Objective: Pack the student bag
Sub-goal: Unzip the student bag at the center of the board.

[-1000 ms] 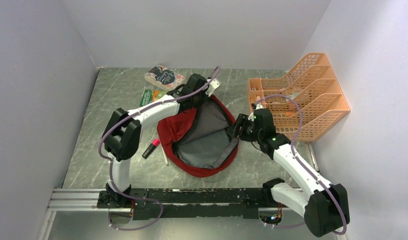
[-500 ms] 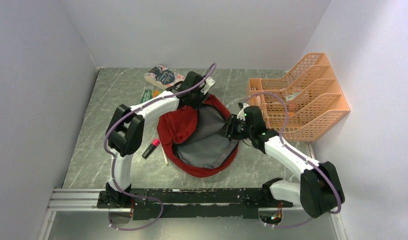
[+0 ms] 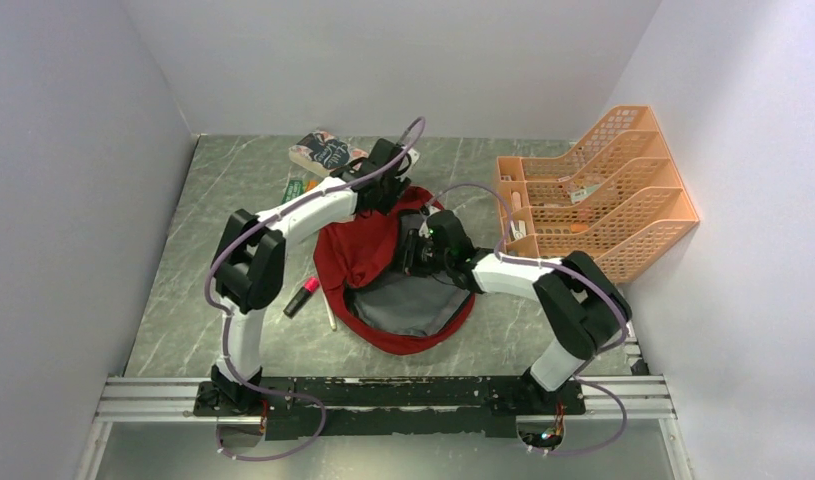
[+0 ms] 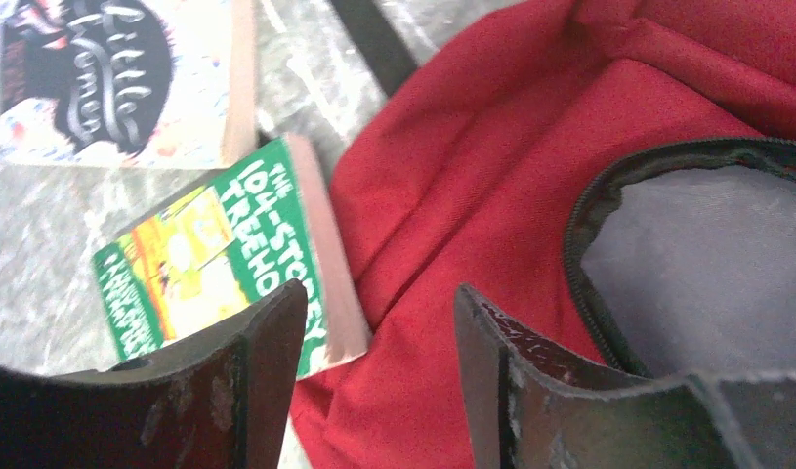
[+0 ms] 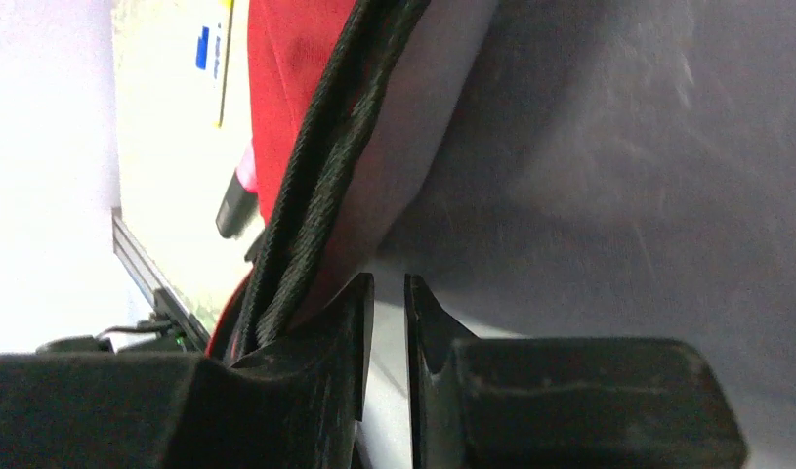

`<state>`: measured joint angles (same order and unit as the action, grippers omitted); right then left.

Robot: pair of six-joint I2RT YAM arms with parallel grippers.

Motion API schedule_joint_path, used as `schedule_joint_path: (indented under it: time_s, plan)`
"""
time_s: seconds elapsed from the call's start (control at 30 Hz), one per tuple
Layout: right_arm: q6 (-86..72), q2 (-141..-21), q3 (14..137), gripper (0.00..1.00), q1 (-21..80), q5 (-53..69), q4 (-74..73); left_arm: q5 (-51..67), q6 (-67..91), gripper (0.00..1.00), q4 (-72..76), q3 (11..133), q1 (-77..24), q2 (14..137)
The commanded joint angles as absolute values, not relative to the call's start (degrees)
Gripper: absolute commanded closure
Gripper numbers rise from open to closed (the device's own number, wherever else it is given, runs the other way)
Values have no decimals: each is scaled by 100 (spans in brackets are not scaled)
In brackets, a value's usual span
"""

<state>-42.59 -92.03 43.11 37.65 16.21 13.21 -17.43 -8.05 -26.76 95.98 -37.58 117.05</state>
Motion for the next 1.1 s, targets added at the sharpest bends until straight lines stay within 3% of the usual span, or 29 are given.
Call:
schedule_joint_path:
  time_s: [0.0, 0.2, 0.43, 0.57, 0.8, 1.07]
  plan:
    - [-4561, -9599, 4726, 79, 3909, 1693, 2151, -2758, -211, 37, -2886, 9569, -3650, 10880]
    - [-4579, -10273, 5396, 79, 4055, 1847, 2296, -3467, 443, 33, -2897, 9013, -3525, 9725]
    - [-4289, -11319, 6231, 78, 4090, 1867, 1986, -2973, 1005, 30, -2387, 7095, -3524, 8177]
    - [-4109, -11721, 6662, 71, 4087, 1859, 1687, -2545, 1342, 32, -2223, 6488, -3524, 7504]
    - [-3957, -11099, 6550, 59, 4044, 1708, 1517, -1737, 1858, 34, -1868, 5954, -3524, 7164]
    - [-3672, -9865, 5989, 49, 3837, 908, 1090, -2039, 2513, 32, -2227, 6313, -3157, 7563]
